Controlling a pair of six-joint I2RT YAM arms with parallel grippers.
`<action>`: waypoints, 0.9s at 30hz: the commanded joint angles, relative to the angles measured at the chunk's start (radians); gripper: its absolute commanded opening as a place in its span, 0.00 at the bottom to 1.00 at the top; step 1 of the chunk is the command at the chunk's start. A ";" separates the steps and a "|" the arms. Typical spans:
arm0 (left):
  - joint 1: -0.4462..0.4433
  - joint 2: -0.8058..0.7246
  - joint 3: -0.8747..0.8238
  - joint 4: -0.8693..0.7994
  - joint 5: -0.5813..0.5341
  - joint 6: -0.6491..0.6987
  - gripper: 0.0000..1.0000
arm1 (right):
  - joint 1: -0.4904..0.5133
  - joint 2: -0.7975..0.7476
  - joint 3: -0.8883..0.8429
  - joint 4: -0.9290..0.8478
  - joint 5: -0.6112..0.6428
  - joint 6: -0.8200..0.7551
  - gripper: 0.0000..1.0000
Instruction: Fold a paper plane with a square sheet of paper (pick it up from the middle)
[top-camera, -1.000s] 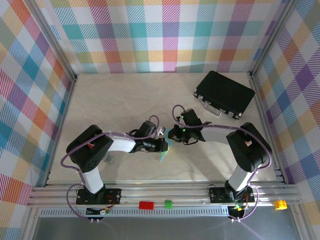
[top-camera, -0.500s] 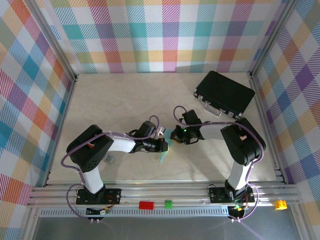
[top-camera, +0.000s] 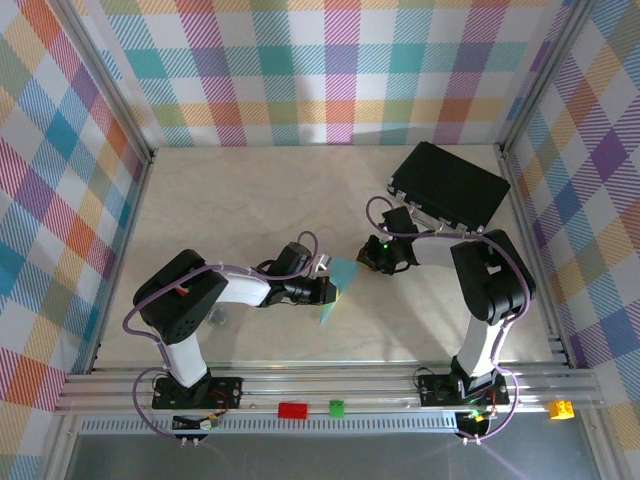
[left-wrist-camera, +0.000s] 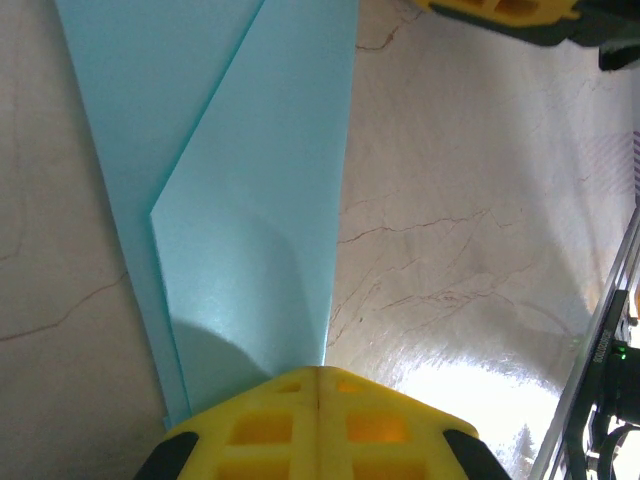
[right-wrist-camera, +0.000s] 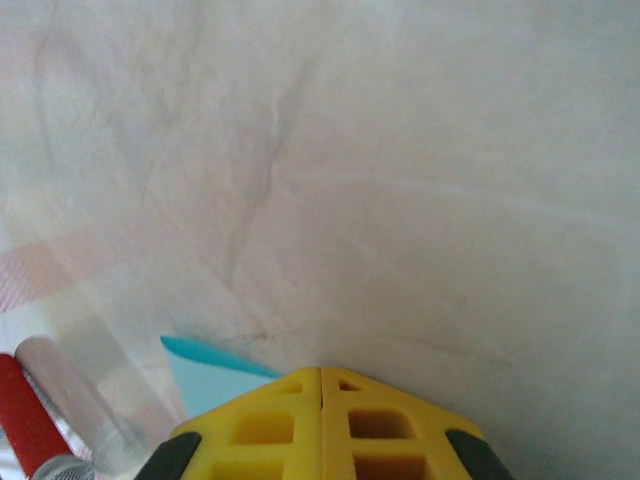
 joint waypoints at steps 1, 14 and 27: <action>-0.004 0.061 -0.060 -0.163 -0.008 0.000 0.00 | -0.024 0.016 0.023 -0.057 0.068 -0.013 0.04; -0.004 0.051 -0.062 -0.148 -0.010 -0.014 0.00 | -0.015 -0.142 -0.010 0.007 -0.053 -0.032 0.08; -0.004 0.028 -0.031 -0.151 0.011 -0.030 0.00 | 0.062 -0.014 -0.056 0.022 -0.062 -0.016 0.03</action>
